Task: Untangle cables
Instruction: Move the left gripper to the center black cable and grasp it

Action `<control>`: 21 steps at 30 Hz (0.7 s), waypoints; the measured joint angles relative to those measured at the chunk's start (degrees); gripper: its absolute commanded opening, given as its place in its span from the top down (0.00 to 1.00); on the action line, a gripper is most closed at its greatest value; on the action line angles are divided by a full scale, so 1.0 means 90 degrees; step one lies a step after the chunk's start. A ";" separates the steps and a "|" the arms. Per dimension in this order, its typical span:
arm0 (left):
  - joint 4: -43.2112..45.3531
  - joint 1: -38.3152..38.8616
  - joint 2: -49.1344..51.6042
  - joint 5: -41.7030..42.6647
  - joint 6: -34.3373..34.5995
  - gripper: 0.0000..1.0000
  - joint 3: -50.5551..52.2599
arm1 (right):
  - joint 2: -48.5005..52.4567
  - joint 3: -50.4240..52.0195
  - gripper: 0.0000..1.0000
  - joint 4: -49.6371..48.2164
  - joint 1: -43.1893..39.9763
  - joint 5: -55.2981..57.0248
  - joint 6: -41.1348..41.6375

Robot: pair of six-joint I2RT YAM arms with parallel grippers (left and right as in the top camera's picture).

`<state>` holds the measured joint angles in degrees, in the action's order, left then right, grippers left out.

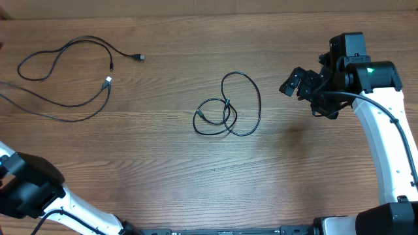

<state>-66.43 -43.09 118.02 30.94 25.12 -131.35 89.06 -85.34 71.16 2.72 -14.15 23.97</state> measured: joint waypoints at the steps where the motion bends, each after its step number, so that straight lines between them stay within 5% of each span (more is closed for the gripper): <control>1: -0.0146 0.0126 -0.0019 0.0483 -0.0022 0.00 -0.0007 | 0.0000 0.0000 0.00 0.0005 -0.0002 0.0002 0.0002; 6: -0.1270 0.1622 0.0056 0.1324 -0.0835 0.00 -0.0002 | 0.0000 0.0000 0.00 0.0005 0.0000 0.0005 0.0002; 15: -0.2375 0.4884 0.0058 -0.1399 -0.1299 0.00 -0.0002 | 0.0000 0.0000 0.00 0.0007 0.0000 0.0005 0.0002; 21: -0.2875 0.5593 0.0342 -0.1877 -0.1316 0.00 -0.0002 | 0.0000 0.0000 0.00 0.0005 0.0000 0.0002 0.0002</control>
<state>-92.31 7.25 121.10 14.04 13.28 -131.37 89.06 -85.34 71.20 2.72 -14.13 23.99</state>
